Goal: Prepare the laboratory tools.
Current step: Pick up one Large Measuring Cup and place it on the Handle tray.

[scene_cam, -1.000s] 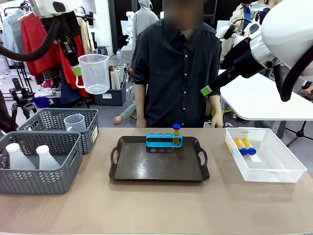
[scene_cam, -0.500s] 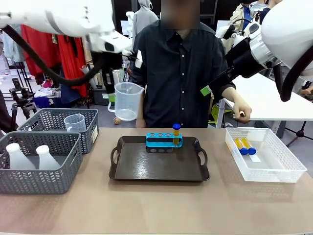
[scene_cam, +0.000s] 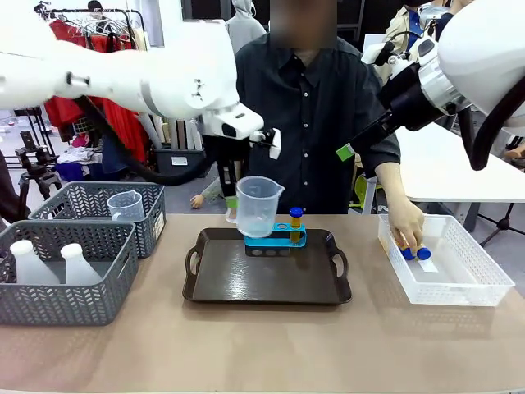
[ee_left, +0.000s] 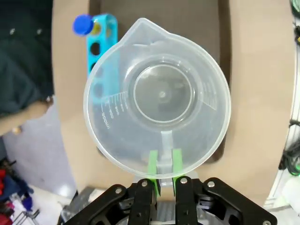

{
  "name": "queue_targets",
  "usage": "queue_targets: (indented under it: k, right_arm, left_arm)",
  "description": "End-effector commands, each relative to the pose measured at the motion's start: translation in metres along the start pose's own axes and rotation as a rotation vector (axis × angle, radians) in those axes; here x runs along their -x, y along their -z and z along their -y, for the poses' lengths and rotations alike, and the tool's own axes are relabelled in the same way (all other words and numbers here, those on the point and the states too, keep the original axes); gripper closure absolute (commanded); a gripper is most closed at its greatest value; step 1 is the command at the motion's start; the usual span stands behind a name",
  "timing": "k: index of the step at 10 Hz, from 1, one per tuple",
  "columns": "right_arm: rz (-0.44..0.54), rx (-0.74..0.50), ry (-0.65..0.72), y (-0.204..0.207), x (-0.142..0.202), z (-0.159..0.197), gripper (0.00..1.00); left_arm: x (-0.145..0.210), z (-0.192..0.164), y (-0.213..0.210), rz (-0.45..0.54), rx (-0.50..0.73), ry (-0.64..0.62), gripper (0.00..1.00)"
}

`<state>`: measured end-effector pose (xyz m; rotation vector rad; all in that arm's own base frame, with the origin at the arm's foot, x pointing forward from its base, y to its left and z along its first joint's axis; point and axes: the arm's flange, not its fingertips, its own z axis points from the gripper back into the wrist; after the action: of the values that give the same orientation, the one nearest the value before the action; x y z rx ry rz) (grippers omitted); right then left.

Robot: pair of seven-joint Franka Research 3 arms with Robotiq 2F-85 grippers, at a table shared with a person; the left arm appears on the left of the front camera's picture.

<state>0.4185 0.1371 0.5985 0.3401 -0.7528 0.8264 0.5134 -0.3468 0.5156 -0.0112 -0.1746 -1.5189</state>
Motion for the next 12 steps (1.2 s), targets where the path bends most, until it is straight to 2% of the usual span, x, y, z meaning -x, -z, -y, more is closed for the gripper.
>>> queue_targets:
  k: [1,2,6,9,12]
  right_arm:
    - [0.003,-0.004,-0.002,-0.001,0.0,0.001,0.0]
    - [0.003,-0.004,-0.002,-0.001,0.0,0.001,0.0]
    - [0.003,-0.004,-0.002,-0.001,0.0,0.001,0.0]
    - [0.003,-0.004,-0.002,-0.001,0.0,0.001,0.0]
    - [0.003,-0.004,-0.002,-0.001,0.0,0.001,0.0]
  left_arm:
    - [-0.009,-0.007,0.022,0.049,0.068,0.085,1.0]
    - [-0.019,-0.008,0.038,0.07,0.13,0.116,1.0]
    - [-0.045,-0.006,0.092,0.143,0.22,0.193,1.0]
    - [-0.058,-0.008,0.121,0.115,0.167,0.224,1.0]
    - [-0.061,-0.01,0.133,0.095,0.136,0.244,1.0]
